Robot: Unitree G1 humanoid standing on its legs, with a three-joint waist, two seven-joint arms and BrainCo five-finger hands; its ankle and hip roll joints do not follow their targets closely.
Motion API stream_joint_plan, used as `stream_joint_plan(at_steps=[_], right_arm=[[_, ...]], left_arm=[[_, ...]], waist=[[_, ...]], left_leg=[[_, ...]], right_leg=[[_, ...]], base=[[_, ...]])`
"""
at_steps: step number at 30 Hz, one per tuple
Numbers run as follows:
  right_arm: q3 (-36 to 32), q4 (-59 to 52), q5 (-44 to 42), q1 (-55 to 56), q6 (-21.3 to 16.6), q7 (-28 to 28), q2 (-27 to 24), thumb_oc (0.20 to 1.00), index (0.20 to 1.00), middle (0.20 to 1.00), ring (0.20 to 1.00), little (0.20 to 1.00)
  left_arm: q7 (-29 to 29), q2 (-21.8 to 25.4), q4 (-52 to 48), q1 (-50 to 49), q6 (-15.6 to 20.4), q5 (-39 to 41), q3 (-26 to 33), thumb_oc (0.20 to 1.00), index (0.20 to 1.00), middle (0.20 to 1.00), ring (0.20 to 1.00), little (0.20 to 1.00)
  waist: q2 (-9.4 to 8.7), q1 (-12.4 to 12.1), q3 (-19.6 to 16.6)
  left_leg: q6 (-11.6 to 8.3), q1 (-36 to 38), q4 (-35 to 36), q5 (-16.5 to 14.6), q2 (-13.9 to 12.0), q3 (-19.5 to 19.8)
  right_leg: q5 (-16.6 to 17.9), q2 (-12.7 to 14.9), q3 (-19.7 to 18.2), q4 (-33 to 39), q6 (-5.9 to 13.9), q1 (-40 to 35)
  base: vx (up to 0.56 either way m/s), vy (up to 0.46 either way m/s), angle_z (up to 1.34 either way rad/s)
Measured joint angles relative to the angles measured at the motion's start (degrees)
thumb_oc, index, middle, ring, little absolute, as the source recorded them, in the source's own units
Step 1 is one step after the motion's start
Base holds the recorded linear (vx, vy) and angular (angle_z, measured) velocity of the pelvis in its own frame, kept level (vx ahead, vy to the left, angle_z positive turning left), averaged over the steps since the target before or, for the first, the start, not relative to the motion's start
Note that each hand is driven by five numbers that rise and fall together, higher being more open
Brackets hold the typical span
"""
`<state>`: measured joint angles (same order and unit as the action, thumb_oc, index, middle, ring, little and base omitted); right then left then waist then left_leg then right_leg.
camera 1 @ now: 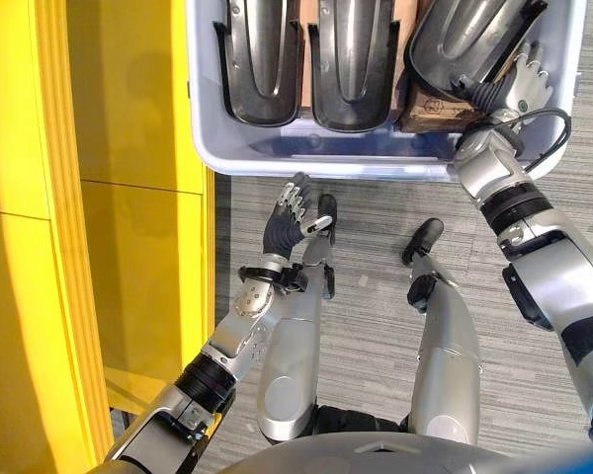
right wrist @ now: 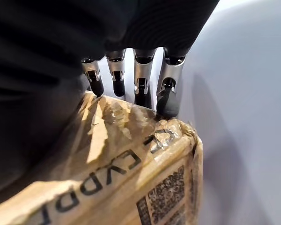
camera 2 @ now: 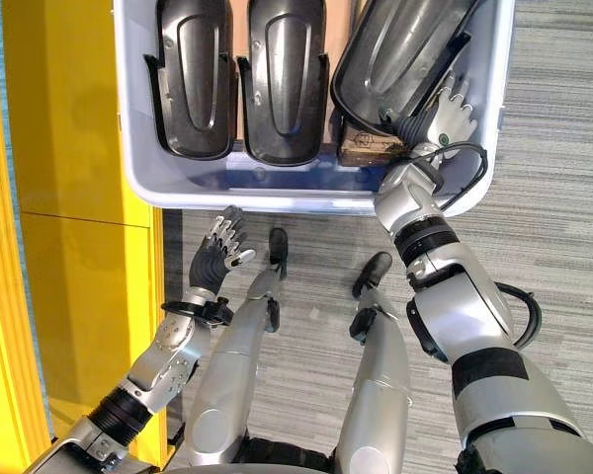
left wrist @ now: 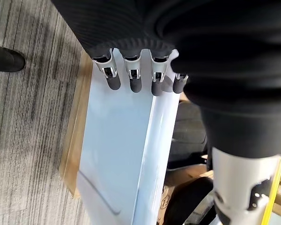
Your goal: Move parts from the plastic box to the shelf.
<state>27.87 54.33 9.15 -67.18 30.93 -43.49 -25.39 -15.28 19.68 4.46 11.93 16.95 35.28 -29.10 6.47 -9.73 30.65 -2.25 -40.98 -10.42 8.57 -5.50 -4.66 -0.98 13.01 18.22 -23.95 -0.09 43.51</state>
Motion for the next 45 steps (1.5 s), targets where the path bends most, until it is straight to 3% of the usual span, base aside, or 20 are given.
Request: stream_joint_plan(at_steps=[1, 3, 17, 24, 26, 29, 30, 33, 39, 45], right_arm=[[-0.07, 0.96, -1.45, -0.32, -0.12, -0.45, 0.03, 0.893, 0.893, 0.893, 0.893, 0.893], [-0.42, 1.28, -2.94, -0.45, -0.46, -0.75, -0.01, 0.200, 0.200, 0.200, 0.200, 0.200], [0.56, 3.07, -5.42, -3.05, -2.63, -1.71, -2.87, 0.200, 0.200, 0.200, 0.200, 0.200], [3.11, 5.27, 1.24, -2.52, -2.58, -3.15, -2.62, 0.200, 0.200, 0.200, 0.200, 0.200], [2.80, 5.64, 1.00, -1.64, -3.87, -5.09, -2.54, 0.200, 0.200, 0.200, 0.200, 0.200], [-0.12, 4.21, -2.23, 0.72, -10.31, -8.74, -2.18, 0.200, 0.200, 0.200, 0.200, 0.200], [-3.32, 0.44, -2.26, 3.50, -12.44, -9.68, -2.19, 0.200, 0.200, 0.200, 0.200, 0.200], [-3.73, -3.95, -1.62, 7.60, -15.88, -12.18, -2.32, 0.200, 0.200, 0.200, 0.200, 0.200], [-7.42, -10.60, 2.55, 11.98, -17.77, -14.12, -3.01, 0.200, 0.200, 0.200, 0.200, 0.200], [-9.41, -10.75, 5.83, 13.34, -19.32, -13.14, -5.31, 0.200, 0.200, 0.200, 0.200, 0.200]], left_arm=[[0.03, 0.31, -0.27, -0.21, 0.13, 0.01, 0.00, 1.000, 1.000, 1.000, 1.000, 1.000], [0.11, 1.28, -1.08, -0.77, 0.14, 0.00, -0.23, 1.000, 1.000, 1.000, 1.000, 1.000], [0.46, 2.05, -1.11, -0.71, 0.08, 0.00, 0.05, 1.000, 1.000, 1.000, 1.000, 1.000], [1.29, 2.09, -0.94, -1.00, 2.43, -0.03, 0.01, 1.000, 1.000, 1.000, 1.000, 1.000], [1.29, 2.12, -0.88, -1.14, 2.67, -0.03, 0.02, 1.000, 1.000, 1.000, 1.000, 1.000], [1.49, 2.01, -0.85, -1.19, 4.18, -0.14, 0.53, 1.000, 1.000, 1.000, 1.000, 1.000], [1.44, 2.16, -0.77, -1.34, 4.17, -0.14, 0.55, 1.000, 1.000, 1.000, 1.000, 1.000], [1.18, 2.18, -0.74, -1.70, 4.76, -0.17, 0.63, 1.000, 1.000, 1.000, 1.000, 1.000], [1.25, 2.11, 0.37, -3.14, 6.31, -0.10, 0.99, 1.000, 1.000, 1.000, 1.000, 1.000], [2.66, 2.15, 4.22, -4.58, 6.95, 0.23, 2.03, 1.000, 1.000, 1.000, 1.000, 1.000]], waist=[[0.00, -0.12, -0.09], [-0.02, -0.47, -0.11], [-0.49, -0.49, -0.61], [-0.45, -0.77, -1.73], [-0.45, -0.89, -1.73], [-0.19, -0.61, -1.75], [-0.08, -0.68, -1.68], [-0.09, -0.17, -1.61], [-0.09, 2.63, -1.61], [-0.02, 2.86, -1.57]], left_leg=[[0.08, -0.02, -0.27, -0.24, 0.09, 0.13], [0.04, 0.09, -0.68, -0.44, 0.17, 0.41], [0.33, -2.67, -2.62, -0.88, 0.62, 1.23], [0.16, -3.10, -2.74, -0.83, 0.57, 1.05], [0.21, -2.45, -2.65, -0.79, 0.51, 0.98], [0.78, -1.47, -2.68, -1.00, 0.23, 0.30], [0.86, -0.26, -2.54, -1.02, 0.02, -0.27], [1.14, 4.50, -1.08, -1.31, -0.06, -1.56], [1.19, 13.66, 3.06, -1.31, -0.04, -4.16], [0.69, 20.67, 6.43, -0.81, -0.58, -4.54]], right_leg=[[-0.46, 0.17, 0.09, -0.18, -0.04, 0.03], [-0.70, 0.19, 0.04, -0.37, -0.01, -0.25], [-0.60, 0.50, 0.29, -0.72, 0.18, 1.22], [-0.22, 0.09, 0.17, -0.46, 0.53, 1.63], [0.05, 0.01, 0.14, 0.05, 0.45, 0.88], [1.66, -0.70, -0.14, 2.24, 0.10, -0.77], [2.28, -0.95, -0.31, 3.48, 0.20, -2.20], [3.19, -1.27, -1.30, 6.10, 0.72, -6.59], [4.08, -2.09, -3.29, 9.91, 1.78, -14.00], [4.70, -3.43, -3.29, 13.20, 1.31, -20.68]], base=[[0.07, -0.012, 0.11], [0.00, -0.011, 0.05], [0.00, -0.005, 0.02], [-0.03, -0.023, -0.01], [-0.04, -0.005, -0.02], [-0.06, -0.008, -0.12], [-0.02, -0.021, -0.16], [0.00, -0.006, -0.18], [0.02, -0.006, -0.20], [0.03, -0.021, -0.05]])
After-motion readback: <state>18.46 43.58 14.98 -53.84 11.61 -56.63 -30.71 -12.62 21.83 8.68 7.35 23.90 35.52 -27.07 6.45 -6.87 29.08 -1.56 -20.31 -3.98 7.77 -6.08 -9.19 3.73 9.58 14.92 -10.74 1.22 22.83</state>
